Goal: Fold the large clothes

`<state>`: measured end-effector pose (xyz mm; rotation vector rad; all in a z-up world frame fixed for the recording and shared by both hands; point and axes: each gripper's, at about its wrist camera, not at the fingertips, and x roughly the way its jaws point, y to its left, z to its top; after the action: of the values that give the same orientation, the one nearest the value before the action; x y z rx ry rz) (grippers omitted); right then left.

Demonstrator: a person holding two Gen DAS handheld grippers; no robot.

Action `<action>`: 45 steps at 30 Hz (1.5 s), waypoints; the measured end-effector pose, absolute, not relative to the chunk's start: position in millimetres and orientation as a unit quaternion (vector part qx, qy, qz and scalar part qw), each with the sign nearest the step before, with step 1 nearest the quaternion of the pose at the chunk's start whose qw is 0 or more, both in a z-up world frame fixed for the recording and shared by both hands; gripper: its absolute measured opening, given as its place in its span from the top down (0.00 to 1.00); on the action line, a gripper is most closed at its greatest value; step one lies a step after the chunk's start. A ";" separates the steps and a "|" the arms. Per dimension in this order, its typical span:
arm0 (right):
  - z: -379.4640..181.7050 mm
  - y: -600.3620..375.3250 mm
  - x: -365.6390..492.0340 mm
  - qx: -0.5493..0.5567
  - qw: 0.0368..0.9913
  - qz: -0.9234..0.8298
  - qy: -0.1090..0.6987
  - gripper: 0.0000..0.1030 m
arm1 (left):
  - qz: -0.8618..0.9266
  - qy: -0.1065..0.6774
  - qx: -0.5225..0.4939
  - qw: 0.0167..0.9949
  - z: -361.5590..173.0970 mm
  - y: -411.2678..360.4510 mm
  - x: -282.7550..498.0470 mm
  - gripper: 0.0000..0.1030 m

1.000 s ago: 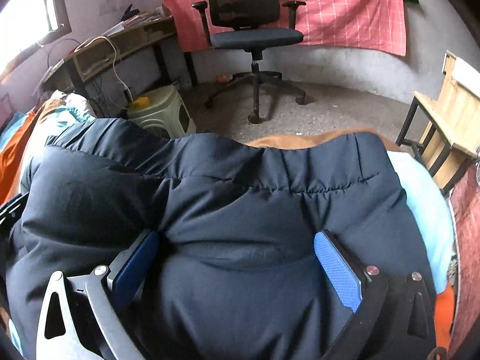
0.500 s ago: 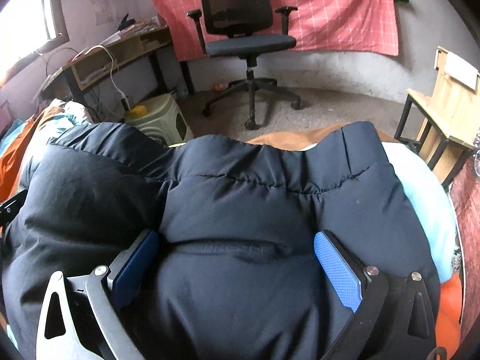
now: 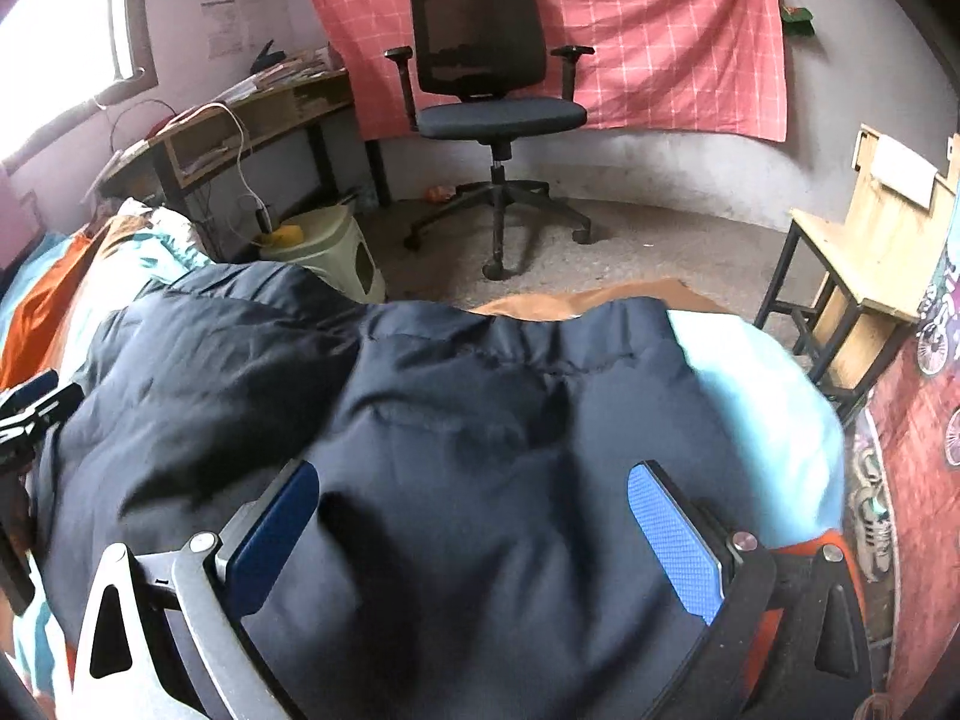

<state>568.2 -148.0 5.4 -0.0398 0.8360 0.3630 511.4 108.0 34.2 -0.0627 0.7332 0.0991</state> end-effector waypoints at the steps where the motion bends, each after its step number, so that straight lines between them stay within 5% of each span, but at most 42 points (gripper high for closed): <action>1: 5.9 -153.7 566.7 -0.021 0.896 0.177 0.407 0.00 | 0.039 0.361 -0.038 0.931 34.5 111.4 506.7 0.01; 16: -23.3 -241.6 561.1 -0.009 0.866 0.146 0.477 0.00 | -0.062 0.435 -0.134 0.888 21.9 189.5 464.0 0.01; 28: -78.2 -280.5 592.5 0.152 0.770 0.240 0.571 0.00 | -0.160 0.482 -0.187 0.841 -6.6 191.5 491.0 0.01; 45: -93.5 -279.3 600.9 0.208 0.719 0.312 0.585 0.00 | -0.174 0.488 -0.226 0.825 -8.3 213.7 500.4 0.01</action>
<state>600.9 -279.3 -93.5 0.4593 1.2935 0.6889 500.4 213.7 -8.3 -0.4796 1.0380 -0.3702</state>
